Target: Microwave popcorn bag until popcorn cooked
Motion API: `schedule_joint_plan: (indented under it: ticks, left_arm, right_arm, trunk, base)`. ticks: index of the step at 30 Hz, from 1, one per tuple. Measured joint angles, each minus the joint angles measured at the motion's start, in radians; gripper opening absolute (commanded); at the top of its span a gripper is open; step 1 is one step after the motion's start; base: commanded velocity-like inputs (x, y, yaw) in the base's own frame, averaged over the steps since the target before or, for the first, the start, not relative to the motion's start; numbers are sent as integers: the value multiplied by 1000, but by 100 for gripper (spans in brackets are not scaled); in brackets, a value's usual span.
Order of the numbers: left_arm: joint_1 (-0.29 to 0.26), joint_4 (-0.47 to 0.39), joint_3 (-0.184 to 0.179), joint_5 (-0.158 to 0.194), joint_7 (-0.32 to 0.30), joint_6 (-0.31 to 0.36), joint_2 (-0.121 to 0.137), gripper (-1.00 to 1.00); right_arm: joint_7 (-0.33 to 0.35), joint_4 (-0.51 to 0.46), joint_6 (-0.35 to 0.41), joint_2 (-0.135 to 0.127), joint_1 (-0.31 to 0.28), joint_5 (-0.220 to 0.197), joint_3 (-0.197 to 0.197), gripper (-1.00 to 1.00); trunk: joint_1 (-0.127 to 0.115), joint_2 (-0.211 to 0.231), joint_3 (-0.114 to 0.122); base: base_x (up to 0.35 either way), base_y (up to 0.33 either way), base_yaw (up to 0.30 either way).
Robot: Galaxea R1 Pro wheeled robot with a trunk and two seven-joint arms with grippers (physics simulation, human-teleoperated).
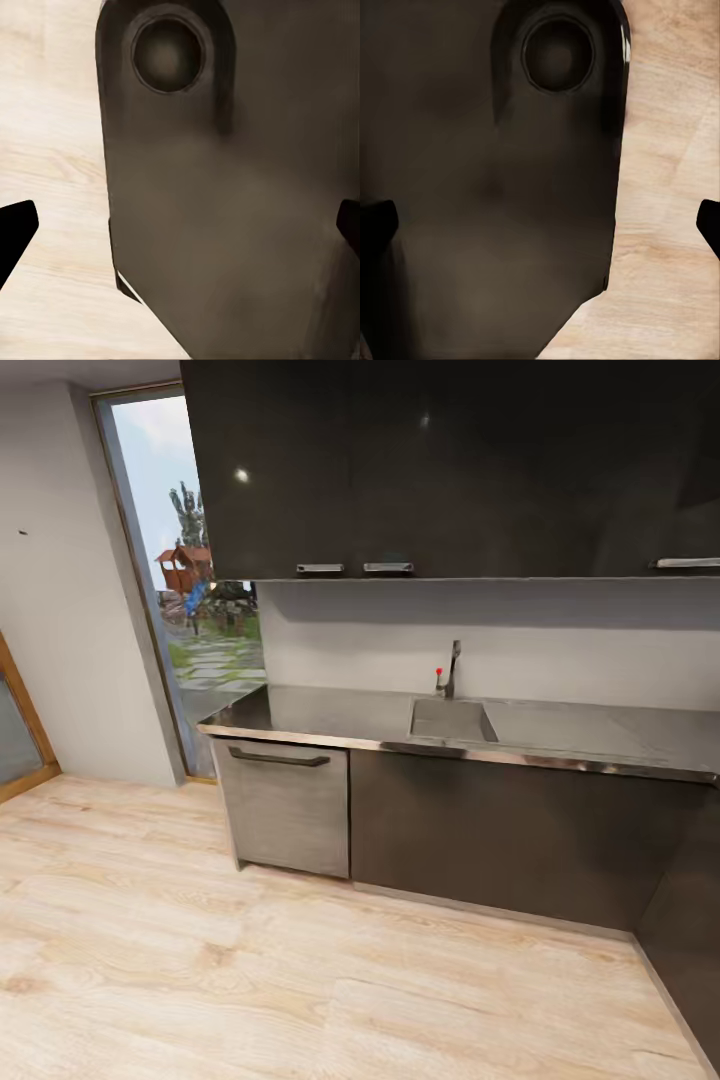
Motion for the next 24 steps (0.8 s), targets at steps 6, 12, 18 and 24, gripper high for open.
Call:
schedule_joint_plan:
  ticks: [6,12,18,24]
  left_arm:
    - [4,-31,5,5,0,-24,5,100]
    - [4,-35,2,3,0,-45,5,100]
    - [4,-39,2,3,0,-47,14,100]
    - [4,-39,-1,3,0,-47,14,100]
  right_arm:
    - [-1,-2,-2,-9,-1,3,7,100]
    - [-1,-2,-17,-8,-2,1,5,100]
    - [-1,-1,-50,-8,-2,-1,2,100]
    - [-1,-1,-82,-10,-1,-1,3,100]
  trunk:
    - [0,0,0]
    - [0,0,0]
    - [0,0,0]
    - [0,0,0]
  base:
    - [0,0,0]
    - [0,0,-72]
    - [0,0,-274]
    - [0,0,-293]
